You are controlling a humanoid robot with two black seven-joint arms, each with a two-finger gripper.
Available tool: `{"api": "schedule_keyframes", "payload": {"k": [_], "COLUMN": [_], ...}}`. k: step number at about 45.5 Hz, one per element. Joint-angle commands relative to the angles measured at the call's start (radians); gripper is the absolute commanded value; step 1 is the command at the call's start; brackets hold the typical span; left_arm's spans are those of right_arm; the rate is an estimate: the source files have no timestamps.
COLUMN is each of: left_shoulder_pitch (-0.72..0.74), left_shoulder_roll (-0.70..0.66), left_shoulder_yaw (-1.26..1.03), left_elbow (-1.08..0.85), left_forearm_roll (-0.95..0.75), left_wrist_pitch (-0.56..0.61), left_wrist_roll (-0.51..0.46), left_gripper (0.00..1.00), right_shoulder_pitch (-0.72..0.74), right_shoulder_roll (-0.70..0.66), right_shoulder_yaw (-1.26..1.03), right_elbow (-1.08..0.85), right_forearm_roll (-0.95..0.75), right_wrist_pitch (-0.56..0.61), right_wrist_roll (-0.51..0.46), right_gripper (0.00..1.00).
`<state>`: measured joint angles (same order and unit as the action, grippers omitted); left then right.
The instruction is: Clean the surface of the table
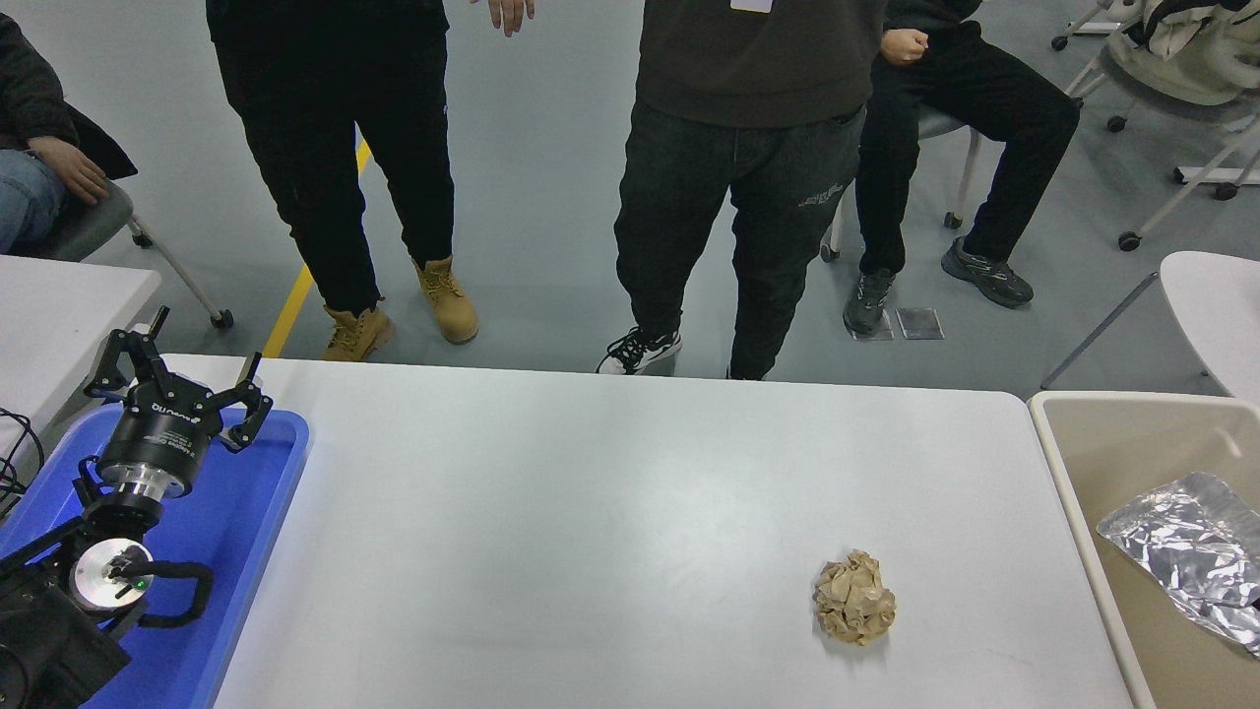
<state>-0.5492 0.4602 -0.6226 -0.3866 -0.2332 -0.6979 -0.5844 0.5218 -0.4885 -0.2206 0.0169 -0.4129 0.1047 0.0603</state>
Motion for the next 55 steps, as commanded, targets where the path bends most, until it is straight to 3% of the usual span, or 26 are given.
{"api": "schedule_keyframes", "payload": {"k": [1, 12, 18, 23, 27, 31, 45, 51, 55], "left_shoulder_pitch": [0.000, 0.000, 0.000, 0.000, 0.000, 0.000, 0.000, 0.000, 0.000], "left_shoulder_roll": [0.000, 0.000, 0.000, 0.000, 0.000, 0.000, 0.000, 0.000, 0.000], "left_shoulder_yaw": [0.000, 0.000, 0.000, 0.000, 0.000, 0.000, 0.000, 0.000, 0.000], "left_elbow": [0.000, 0.000, 0.000, 0.000, 0.000, 0.000, 0.000, 0.000, 0.000], "left_forearm_roll": [0.000, 0.000, 0.000, 0.000, 0.000, 0.000, 0.000, 0.000, 0.000], "left_wrist_pitch": [0.000, 0.000, 0.000, 0.000, 0.000, 0.000, 0.000, 0.000, 0.000], "left_wrist_roll": [0.000, 0.000, 0.000, 0.000, 0.000, 0.000, 0.000, 0.000, 0.000], "left_gripper": [1.00, 1.00, 1.00, 1.00, 1.00, 1.00, 1.00, 1.00, 1.00], "right_shoulder_pitch": [-0.014, -0.020, -0.020, -0.019, -0.013, -0.008, 0.066, 0.148, 0.202], "right_shoulder_roll": [0.002, 0.002, 0.002, 0.002, 0.004, 0.002, 0.002, -0.004, -0.010], "right_shoulder_yaw": [0.010, 0.014, 0.015, 0.015, 0.015, 0.017, 0.017, 0.052, 0.107], "right_elbow": [0.002, 0.002, 0.003, 0.009, 0.009, 0.009, 0.009, 0.008, 0.008], "right_forearm_roll": [0.000, 0.000, 0.000, 0.000, 0.000, 0.000, 0.000, 0.005, 0.012], "right_wrist_pitch": [-0.008, -0.011, -0.046, -0.069, -0.074, -0.074, -0.074, -0.074, -0.071], "right_wrist_roll": [0.000, 0.000, 0.000, 0.001, 0.001, 0.001, 0.003, 0.003, 0.000], "right_gripper": [0.00, 0.00, 0.43, 0.62, 0.68, 0.81, 0.85, 0.96, 0.98]}}
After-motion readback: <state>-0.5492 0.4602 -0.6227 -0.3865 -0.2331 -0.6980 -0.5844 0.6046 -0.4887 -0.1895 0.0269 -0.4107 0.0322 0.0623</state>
